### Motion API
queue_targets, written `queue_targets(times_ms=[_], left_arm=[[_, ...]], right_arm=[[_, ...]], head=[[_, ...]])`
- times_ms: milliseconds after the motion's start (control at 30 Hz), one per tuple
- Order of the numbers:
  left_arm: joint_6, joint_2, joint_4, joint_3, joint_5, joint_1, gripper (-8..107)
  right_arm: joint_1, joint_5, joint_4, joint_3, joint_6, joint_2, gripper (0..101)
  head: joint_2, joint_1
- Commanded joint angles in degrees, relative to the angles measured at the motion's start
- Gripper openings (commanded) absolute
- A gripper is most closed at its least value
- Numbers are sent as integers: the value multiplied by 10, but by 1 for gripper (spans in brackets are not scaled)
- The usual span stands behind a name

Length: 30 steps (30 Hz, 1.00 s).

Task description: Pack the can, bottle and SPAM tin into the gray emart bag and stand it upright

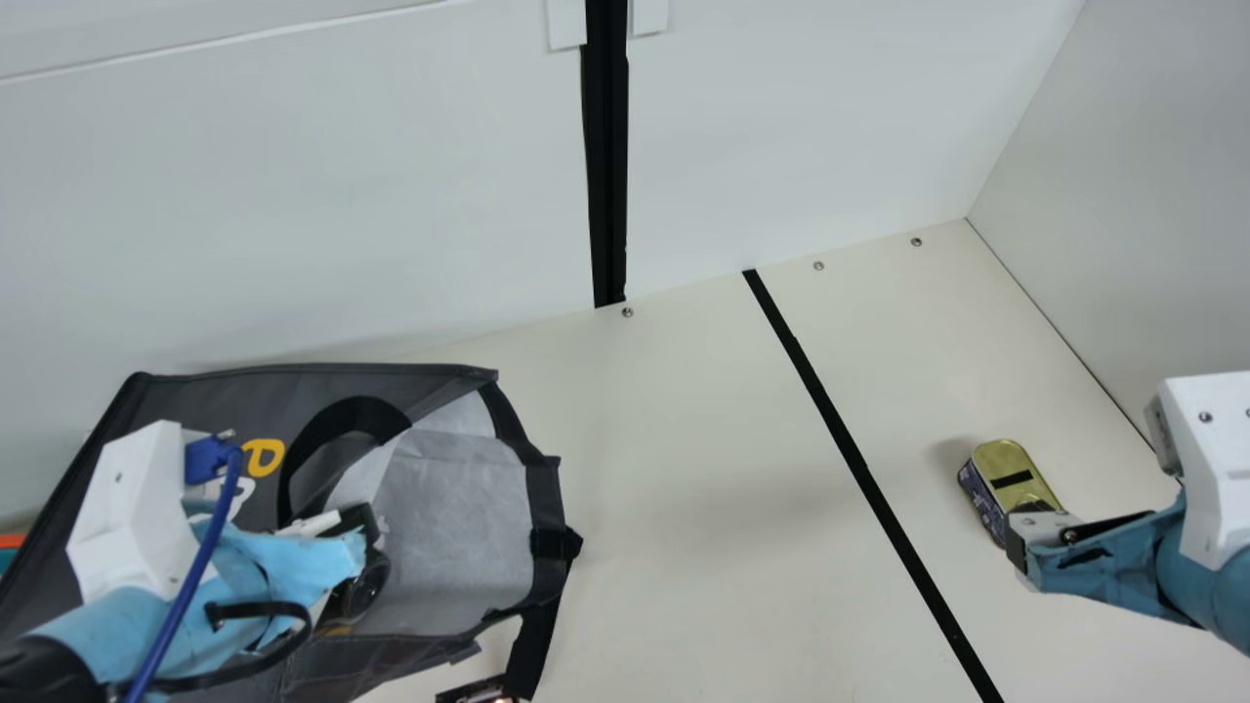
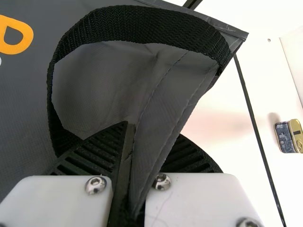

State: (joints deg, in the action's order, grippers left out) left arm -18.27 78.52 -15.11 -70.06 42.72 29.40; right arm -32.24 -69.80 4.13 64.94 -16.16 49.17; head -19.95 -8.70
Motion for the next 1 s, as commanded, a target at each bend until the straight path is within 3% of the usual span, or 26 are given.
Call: queue_targets(times_ms=[0, 967], left_arm=[[0, 0, 0, 0, 0, 0, -8], [0, 0, 0, 0, 0, 0, -8]], right_arm=[[-5, -1, -4, -2, -7, 3, 95], [-128, -1, -79, -2, -180, 89, 95]], head=[[0, -13], [0, -13]])
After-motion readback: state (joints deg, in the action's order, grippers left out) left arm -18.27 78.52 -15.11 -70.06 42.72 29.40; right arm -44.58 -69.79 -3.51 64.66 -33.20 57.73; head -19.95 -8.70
